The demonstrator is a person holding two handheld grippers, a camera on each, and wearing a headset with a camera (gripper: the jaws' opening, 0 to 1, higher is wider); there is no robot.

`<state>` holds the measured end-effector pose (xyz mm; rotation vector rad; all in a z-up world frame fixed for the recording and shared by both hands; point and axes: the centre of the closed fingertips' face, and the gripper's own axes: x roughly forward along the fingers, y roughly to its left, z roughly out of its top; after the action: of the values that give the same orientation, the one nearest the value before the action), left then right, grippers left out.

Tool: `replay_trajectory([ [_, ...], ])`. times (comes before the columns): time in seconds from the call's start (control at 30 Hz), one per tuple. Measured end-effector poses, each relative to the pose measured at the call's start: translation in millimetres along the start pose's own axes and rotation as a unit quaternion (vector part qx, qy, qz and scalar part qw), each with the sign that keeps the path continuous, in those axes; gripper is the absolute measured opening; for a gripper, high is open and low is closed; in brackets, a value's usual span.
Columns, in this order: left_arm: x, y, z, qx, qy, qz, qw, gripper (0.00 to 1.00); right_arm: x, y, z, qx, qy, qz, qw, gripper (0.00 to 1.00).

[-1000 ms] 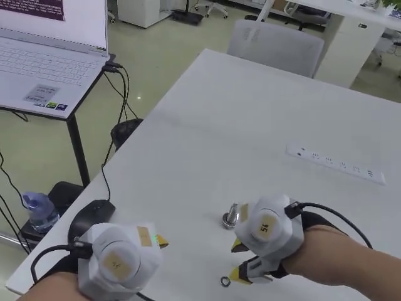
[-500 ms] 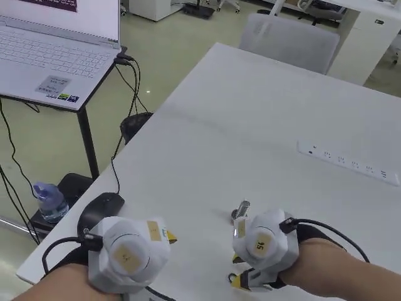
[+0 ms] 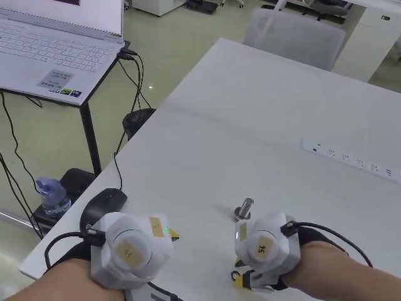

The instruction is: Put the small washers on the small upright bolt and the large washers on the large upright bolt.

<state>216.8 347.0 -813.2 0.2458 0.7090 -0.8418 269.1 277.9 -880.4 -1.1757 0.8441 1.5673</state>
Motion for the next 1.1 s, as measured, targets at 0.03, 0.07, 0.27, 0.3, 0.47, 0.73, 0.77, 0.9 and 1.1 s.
replay_trajectory([
  [0.03,0.2,-0.1,-0.6,0.0,0.001,0.0,1.0,0.75,0.0,-0.1,0.0,0.001,0.0,0.0,1.0,0.2],
  [0.07,0.4,-0.3,-1.2,0.001,0.002,-0.001,1.0,0.75,0.0,-0.5,-0.3,0.0,0.0,-0.001,1.0,0.2],
  [0.27,0.3,0.3,-2.2,0.002,0.003,-0.001,1.0,0.74,0.0,-1.2,-0.4,0.001,0.003,-0.005,1.0,0.15],
  [0.3,0.3,0.5,-2.2,0.002,0.003,-0.001,1.0,0.74,0.0,-0.7,-0.3,-0.001,0.004,-0.006,1.0,0.15],
  [0.47,0.1,2.0,-1.0,0.001,0.002,0.001,1.0,0.74,1.3,0.2,0.3,0.0,0.025,-0.017,0.9996,0.14],
  [0.73,1.1,0.3,3.0,0.005,0.001,-0.001,1.0,0.74,0.3,-2.9,-0.9,0.037,0.023,-0.017,0.9989,0.12],
  [0.77,1.0,0.6,3.2,0.006,0.001,0.0,1.0,0.74,-0.3,-3.3,-1.0,0.039,0.02,-0.017,0.9989,0.12],
  [0.9,-0.3,1.4,2.9,0.008,0.005,0.0,1.0,0.73,-0.6,-3.7,-1.6,0.044,0.014,-0.022,0.9987,0.12],
  [1.1,-1.9,2.5,2.0,0.009,0.008,0.003,0.9999,0.73,-8.3,-7.4,-7.2,0.066,0.01,-0.022,0.9976,0.12],
])
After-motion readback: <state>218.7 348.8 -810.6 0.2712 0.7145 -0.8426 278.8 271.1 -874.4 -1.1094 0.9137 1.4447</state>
